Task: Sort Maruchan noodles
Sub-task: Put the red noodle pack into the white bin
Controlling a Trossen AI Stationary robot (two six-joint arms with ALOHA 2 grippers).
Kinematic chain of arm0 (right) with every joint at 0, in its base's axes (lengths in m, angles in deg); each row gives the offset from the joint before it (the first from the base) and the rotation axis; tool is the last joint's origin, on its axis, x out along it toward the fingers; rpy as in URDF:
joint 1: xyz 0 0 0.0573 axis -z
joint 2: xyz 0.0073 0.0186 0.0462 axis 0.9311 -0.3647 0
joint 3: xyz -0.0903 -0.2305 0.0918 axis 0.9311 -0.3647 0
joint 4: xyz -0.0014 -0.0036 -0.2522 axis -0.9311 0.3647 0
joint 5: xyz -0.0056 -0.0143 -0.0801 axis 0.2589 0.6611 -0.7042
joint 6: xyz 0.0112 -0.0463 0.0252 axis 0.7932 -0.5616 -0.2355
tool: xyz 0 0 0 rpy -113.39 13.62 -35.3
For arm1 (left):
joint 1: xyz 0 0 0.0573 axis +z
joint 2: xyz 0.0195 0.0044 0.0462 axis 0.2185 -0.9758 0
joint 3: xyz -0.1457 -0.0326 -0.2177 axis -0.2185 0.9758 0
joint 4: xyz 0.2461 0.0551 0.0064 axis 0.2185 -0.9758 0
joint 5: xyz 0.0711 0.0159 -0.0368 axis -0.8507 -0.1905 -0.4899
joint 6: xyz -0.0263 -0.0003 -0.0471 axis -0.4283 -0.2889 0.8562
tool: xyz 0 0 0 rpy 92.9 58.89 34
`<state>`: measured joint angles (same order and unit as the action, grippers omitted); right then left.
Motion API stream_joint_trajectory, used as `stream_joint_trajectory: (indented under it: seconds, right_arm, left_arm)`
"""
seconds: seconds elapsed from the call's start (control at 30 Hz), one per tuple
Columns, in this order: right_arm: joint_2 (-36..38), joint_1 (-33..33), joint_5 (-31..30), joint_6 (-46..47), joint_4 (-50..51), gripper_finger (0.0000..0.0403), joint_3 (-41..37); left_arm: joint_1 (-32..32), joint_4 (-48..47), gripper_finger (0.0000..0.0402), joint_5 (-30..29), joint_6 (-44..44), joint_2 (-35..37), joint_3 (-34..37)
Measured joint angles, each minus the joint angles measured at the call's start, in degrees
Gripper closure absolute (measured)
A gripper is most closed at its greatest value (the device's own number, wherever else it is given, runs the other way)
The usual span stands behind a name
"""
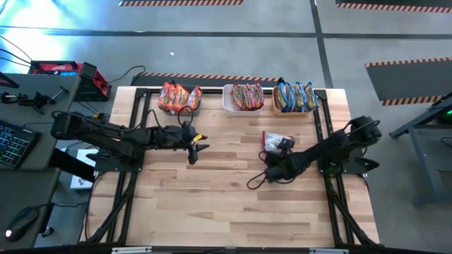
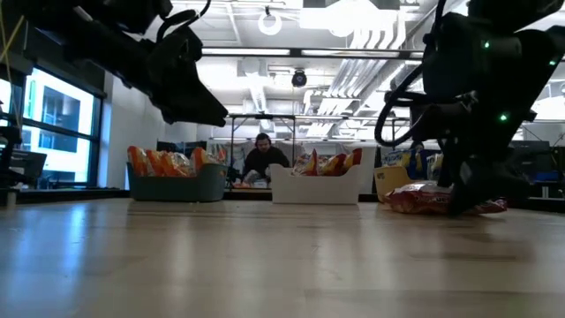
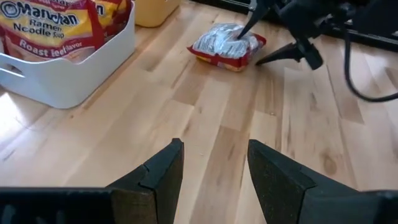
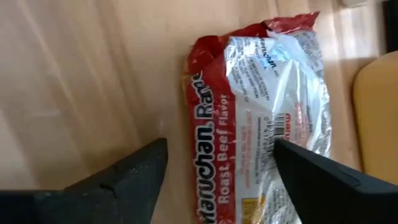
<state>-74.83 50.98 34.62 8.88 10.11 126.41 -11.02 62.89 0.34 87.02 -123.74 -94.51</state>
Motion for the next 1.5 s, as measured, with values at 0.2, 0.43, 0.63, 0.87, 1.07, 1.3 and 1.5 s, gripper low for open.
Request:
stream_joint_trajectory:
  seconds: [0.2,0.43,0.63,0.87,1.07,1.3,1.5]
  right_arm:
    - [-1.1,0.3,-0.9,-0.9,0.3,0.0171,1.3]
    - [-1.2,1.1,-0.1,-2.5,0.4,0.0280,2.4]
    - [-1.0,2.4,3.0,-7.4,0.5,0.0359,3.2]
    - [1.6,2.4,10.7,-11.4,-0.7,0.0392,7.7]
    - [6.9,2.3,16.7,-14.1,-5.4,0.0400,10.5]
    - [11.4,4.7,27.6,-10.6,-16.6,0.0402,11.0]
    - [11.8,5.1,33.4,-11.1,-23.8,0.0403,11.0]
  left_arm:
    - [-1.8,0.0,0.0234,-0.2,0.8,0.0,0.0]
    - [-3.3,0.2,0.0234,-2.5,0.8,0.0,0.0]
    - [-3.6,0.2,0.0234,-2.5,0.8,0.0,0.0]
    - [-5.2,0.3,0.0234,-2.4,0.7,0.0,0.0]
    - [-7.0,0.6,0.0234,1.7,0.7,-0.6,0.0]
    - [-12.5,9.0,0.0233,-0.2,-6.1,-7.1,0.0]
    - [-14.9,16.9,0.0202,-4.1,-8.8,-16.7,-3.3]
